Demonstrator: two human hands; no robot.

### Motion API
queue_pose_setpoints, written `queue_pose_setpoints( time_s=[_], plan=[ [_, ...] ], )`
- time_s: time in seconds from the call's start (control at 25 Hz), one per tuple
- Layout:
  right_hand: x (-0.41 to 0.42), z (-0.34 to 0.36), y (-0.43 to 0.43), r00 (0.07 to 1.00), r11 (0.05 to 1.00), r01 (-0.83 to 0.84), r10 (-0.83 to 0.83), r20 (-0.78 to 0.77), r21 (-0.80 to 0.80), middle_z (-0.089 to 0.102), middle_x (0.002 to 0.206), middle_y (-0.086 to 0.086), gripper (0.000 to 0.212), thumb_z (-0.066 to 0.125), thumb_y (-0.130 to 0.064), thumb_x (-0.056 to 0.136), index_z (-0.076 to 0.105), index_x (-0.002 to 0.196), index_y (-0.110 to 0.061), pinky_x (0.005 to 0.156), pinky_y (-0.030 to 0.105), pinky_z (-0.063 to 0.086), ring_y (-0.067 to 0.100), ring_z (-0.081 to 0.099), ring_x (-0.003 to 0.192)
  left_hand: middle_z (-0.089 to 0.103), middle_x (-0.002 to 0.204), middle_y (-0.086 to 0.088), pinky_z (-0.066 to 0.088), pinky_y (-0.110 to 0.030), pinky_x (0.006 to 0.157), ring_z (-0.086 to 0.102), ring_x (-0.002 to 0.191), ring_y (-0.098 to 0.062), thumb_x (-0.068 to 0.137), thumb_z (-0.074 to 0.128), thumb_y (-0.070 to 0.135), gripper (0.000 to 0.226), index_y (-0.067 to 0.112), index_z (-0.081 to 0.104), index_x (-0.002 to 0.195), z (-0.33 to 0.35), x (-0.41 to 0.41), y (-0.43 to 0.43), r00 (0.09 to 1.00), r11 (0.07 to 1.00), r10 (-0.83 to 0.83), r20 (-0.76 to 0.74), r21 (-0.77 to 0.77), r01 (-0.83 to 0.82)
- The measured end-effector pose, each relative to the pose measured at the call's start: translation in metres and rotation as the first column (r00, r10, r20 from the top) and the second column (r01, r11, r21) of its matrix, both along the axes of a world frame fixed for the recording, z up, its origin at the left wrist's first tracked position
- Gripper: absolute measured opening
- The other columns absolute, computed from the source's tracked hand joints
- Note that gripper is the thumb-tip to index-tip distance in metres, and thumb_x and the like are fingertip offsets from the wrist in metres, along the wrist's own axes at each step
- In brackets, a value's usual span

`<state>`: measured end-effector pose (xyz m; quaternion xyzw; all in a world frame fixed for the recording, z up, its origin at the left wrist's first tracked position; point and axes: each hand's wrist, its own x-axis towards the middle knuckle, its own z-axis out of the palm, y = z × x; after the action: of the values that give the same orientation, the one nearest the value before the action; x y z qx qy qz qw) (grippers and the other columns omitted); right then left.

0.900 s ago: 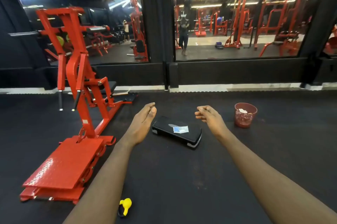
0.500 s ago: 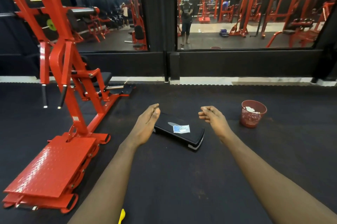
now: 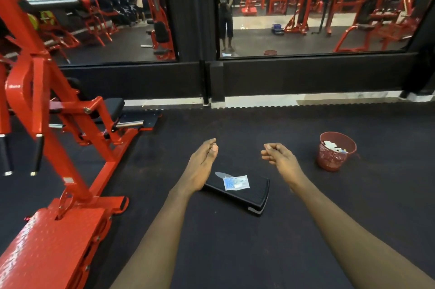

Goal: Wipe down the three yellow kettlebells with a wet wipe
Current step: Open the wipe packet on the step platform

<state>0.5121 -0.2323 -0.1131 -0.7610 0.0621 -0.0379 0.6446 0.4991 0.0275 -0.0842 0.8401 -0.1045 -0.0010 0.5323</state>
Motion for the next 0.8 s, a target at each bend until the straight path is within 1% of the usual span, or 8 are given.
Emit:
queue_pose_setpoints(
  time_s=[0.16,0.24,0.32,0.36,0.48,0.6,0.72,0.8],
  plan=[
    [0.084,-0.028,-0.002,0.999,1.0,0.008,-0.007,-0.048,0.01,0.072,0.103,0.0,0.016,0.059,-0.04,0.093,0.067,0.098,-0.028,0.085,0.026,0.048,0.013,0.07,0.095,0.046,0.148,0.007,0.03,-0.02,0.108,0.041,0.134,-0.002,0.097,0.034,0.061,0.06,0.027,0.041,0.146,-0.028,0.092,-0.005,0.999,1.0,-0.018,-0.031,0.012,0.018],
    [0.127,-0.043,-0.007,0.998,0.999,0.009,-0.006,-0.06,0.034,0.072,0.103,0.001,0.014,0.059,-0.038,0.093,0.067,0.098,-0.026,0.085,0.026,0.049,0.013,0.07,0.094,0.046,0.148,0.007,0.031,-0.022,0.109,0.041,0.135,-0.003,0.097,0.034,0.061,0.06,0.028,0.041,0.146,-0.043,0.136,-0.011,0.999,1.0,-0.012,-0.049,0.019,0.013],
    [0.168,-0.06,-0.014,0.996,0.998,0.016,-0.01,-0.09,0.064,0.072,0.103,0.003,0.013,0.06,-0.036,0.093,0.067,0.097,-0.025,0.085,0.027,0.05,0.015,0.07,0.094,0.046,0.148,0.007,0.031,-0.027,0.114,0.041,0.136,-0.004,0.097,0.033,0.061,0.059,0.028,0.041,0.145,-0.058,0.178,-0.018,0.996,1.0,-0.001,-0.089,0.02,0.003],
    [0.192,-0.069,-0.018,0.994,0.997,0.015,-0.007,-0.113,0.074,0.072,0.102,0.003,0.012,0.061,-0.035,0.093,0.067,0.097,-0.025,0.085,0.028,0.051,0.015,0.071,0.093,0.047,0.148,0.007,0.032,-0.027,0.114,0.041,0.136,-0.004,0.098,0.033,0.061,0.058,0.029,0.041,0.145,-0.064,0.201,-0.022,0.993,1.0,0.014,-0.115,0.017,-0.013],
    [0.249,-0.099,-0.024,0.983,0.994,0.011,0.008,-0.183,0.104,0.072,0.102,0.005,0.009,0.062,-0.031,0.093,0.067,0.097,-0.025,0.085,0.03,0.051,0.017,0.071,0.092,0.05,0.144,0.008,0.032,-0.021,0.108,0.044,0.133,-0.002,0.098,0.035,0.059,0.056,0.029,0.043,0.144,-0.089,0.254,-0.029,0.983,0.998,0.052,-0.178,0.034,-0.047],
    [0.302,-0.128,-0.023,0.954,0.99,0.066,-0.027,-0.298,0.121,0.072,0.102,0.008,0.005,0.064,-0.025,0.091,0.066,0.095,-0.022,0.081,0.028,0.051,0.017,0.071,0.089,0.051,0.143,0.009,0.036,-0.024,0.107,0.046,0.129,0.001,0.097,0.035,0.06,0.057,0.028,0.044,0.144,-0.118,0.306,-0.032,0.954,0.998,0.06,-0.295,0.038,-0.052],
    [0.343,-0.153,-0.018,0.93,0.988,0.074,-0.02,-0.368,0.133,0.072,0.104,0.007,0.007,0.064,-0.021,0.091,0.066,0.098,-0.021,0.077,0.023,0.05,0.015,0.071,0.089,0.05,0.144,0.009,0.032,-0.021,0.108,0.045,0.129,0.0,0.093,0.035,0.064,0.065,0.026,0.045,0.144,-0.144,0.352,-0.033,0.944,0.998,0.063,-0.323,0.034,-0.055],
    [0.38,-0.176,-0.014,0.913,0.991,0.084,-0.033,-0.406,0.109,0.072,0.105,0.007,0.01,0.065,-0.02,0.091,0.065,0.101,-0.02,0.079,0.024,0.051,0.017,0.07,0.092,0.05,0.143,0.008,0.032,-0.023,0.109,0.046,0.13,-0.002,0.094,0.035,0.062,0.063,0.024,0.046,0.143,-0.174,0.392,-0.032,0.927,0.998,0.06,-0.371,0.017,-0.058]
  ],
)
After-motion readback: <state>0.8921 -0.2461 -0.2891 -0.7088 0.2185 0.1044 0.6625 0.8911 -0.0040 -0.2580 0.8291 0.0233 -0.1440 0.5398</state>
